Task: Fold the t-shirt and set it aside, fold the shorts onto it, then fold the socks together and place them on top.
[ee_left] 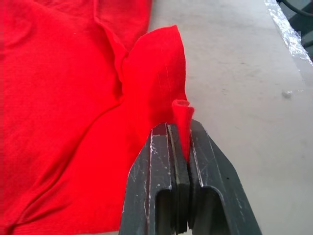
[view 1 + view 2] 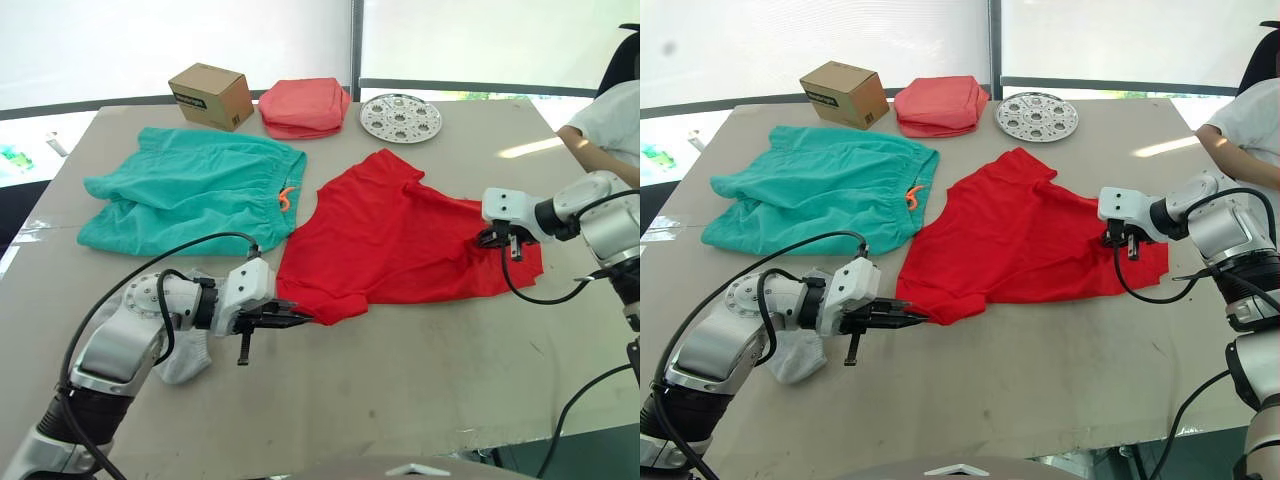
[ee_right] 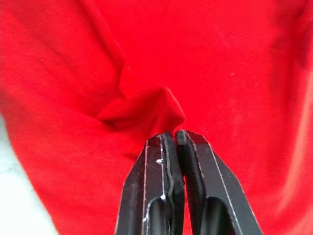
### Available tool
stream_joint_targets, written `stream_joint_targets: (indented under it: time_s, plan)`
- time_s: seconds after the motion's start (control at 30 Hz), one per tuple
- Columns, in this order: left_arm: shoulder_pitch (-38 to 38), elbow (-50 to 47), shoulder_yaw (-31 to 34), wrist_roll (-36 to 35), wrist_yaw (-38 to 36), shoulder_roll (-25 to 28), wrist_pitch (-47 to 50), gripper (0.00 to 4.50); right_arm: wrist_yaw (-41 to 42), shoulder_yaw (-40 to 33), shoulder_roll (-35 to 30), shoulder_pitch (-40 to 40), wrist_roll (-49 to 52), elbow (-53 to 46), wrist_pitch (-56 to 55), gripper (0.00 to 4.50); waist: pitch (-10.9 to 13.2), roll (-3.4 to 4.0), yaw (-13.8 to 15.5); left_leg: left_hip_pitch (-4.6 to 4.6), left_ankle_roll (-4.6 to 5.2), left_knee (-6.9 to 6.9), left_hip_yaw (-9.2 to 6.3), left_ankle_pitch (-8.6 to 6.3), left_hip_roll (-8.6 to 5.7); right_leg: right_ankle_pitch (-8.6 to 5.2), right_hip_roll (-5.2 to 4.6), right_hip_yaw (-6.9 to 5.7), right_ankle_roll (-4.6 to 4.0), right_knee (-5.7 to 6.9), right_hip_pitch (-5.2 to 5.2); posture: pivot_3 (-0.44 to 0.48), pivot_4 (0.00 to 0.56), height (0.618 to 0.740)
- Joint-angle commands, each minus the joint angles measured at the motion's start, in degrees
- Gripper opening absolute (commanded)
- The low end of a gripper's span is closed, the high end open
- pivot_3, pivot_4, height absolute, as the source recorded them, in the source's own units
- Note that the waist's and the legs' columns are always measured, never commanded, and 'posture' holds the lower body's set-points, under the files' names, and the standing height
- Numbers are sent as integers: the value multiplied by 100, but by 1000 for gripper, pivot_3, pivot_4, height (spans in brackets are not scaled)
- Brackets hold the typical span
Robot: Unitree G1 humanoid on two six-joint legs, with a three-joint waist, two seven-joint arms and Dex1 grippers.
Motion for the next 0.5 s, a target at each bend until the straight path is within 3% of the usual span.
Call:
stream_joint_targets:
  time_s: [0.03,0.17,0.27,0.37,0.43,0.5]
  plan:
    - [-53,-212,268,-392,170,-147,173,0,261,-634,-494,438,460,-1002,387,30,0,0,21,-4,0,0,-6,0,0,0,0,-3,0,-1,0,0,150,740]
    - [-40,-170,463,-754,231,-198,513,0,395,-1484,-1117,1549,1209,-2577,1204,30,0,1,37,-6,0,0,-14,0,-2,0,-2,-10,0,1,2,0,150,740]
    - [-20,-221,711,-1222,225,-150,967,0,375,-2721,-1587,2966,1942,-4063,2275,30,-1,0,10,-6,0,-1,-22,0,-1,-1,-4,-17,1,0,6,0,150,740]
    - [209,-363,1116,-2105,-342,448,1907,0,874,-4426,-1818,4805,2441,-5530,3414,30,-7,-9,4,3,0,-1,-29,-1,4,-1,-4,-15,2,1,10,0,150,740]
    - [393,-449,1279,-2514,-655,828,2333,0,1091,-5128,-1893,5565,2660,-6083,3850,30,-8,-10,-23,9,-1,-2,-33,-1,10,-3,-1,-16,5,4,10,0,150,740]
    - [646,-618,1718,-3398,-1035,1349,3167,0,1364,-6035,-1895,6242,3070,-6550,4303,30,-2,-7,-31,28,-2,-4,-24,-2,11,-16,-4,-3,28,1,15,0,150,740]
